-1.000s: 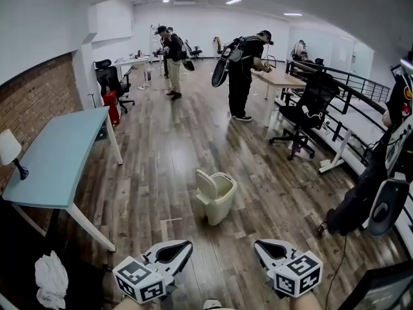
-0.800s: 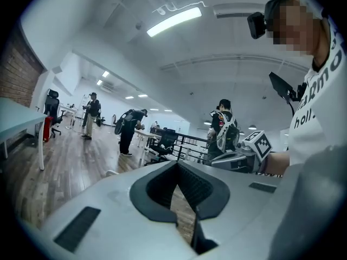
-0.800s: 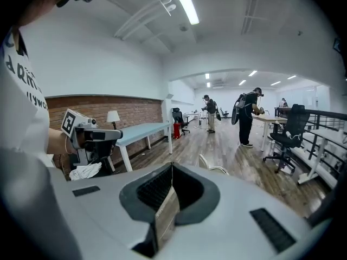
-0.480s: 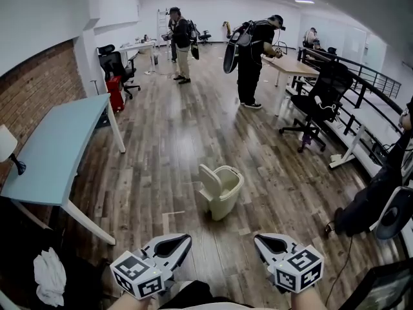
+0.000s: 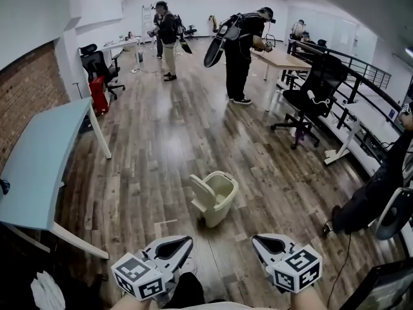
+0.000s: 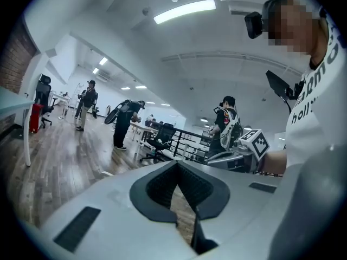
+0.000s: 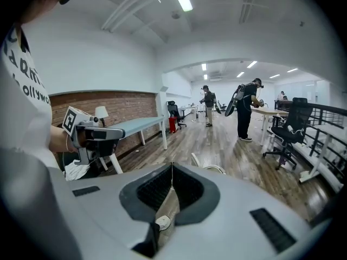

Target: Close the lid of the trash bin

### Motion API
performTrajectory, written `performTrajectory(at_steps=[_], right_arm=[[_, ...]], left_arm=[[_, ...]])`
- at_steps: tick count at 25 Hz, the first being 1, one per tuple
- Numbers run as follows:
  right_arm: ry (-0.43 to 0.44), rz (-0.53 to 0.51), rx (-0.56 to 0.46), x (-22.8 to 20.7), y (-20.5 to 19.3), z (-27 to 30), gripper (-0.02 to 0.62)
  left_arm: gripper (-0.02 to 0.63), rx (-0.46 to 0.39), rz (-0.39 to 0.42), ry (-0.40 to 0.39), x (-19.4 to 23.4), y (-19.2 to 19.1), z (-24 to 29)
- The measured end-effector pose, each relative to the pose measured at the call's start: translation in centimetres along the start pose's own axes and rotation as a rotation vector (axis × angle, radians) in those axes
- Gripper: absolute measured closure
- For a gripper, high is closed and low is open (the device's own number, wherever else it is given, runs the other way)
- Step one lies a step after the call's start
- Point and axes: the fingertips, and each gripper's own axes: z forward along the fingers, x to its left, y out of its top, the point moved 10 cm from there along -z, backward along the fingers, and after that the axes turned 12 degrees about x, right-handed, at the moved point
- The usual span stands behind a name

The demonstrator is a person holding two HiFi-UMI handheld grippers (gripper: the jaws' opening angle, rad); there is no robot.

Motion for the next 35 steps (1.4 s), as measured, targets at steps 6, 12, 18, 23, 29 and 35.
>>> performTrajectory(at_steps=[6, 12, 18, 23, 29, 35], right_arm=[[-0.023, 0.027, 0.009, -2.7, 4.9, 5.7, 0.586], [0.002, 0.054, 0.034, -4.8, 8.9, 11.6, 0.586], [-0.004, 0.068, 0.062, -6.5, 12.8, 16.4, 0.586], [-0.004, 0.094, 0.073, -7.3, 14.8, 19.5, 0.586], [0.005, 0.093, 0.100, -7.7, 16.3, 22.7, 0.586], [0.043, 0.065, 0.119, -7.7, 18.1, 25.6, 0.586]], left_arm=[[0.601, 0.051, -0.005, -0.025, 7.7, 2.3, 2.3], [0.601, 0.084, -0.017, -0.035, 14.6, 4.9, 4.7], [0.601, 0.117, -0.027, -0.057, 21.0, 6.7, 6.3], [0.601, 0.140, -0.011, -0.076, 25.0, 8.2, 7.4], [0.601, 0.122, -0.018, -0.089, 28.0, 9.3, 7.9], [0.601, 0.126, -0.032, -0.069, 30.3, 9.1, 8.1]])
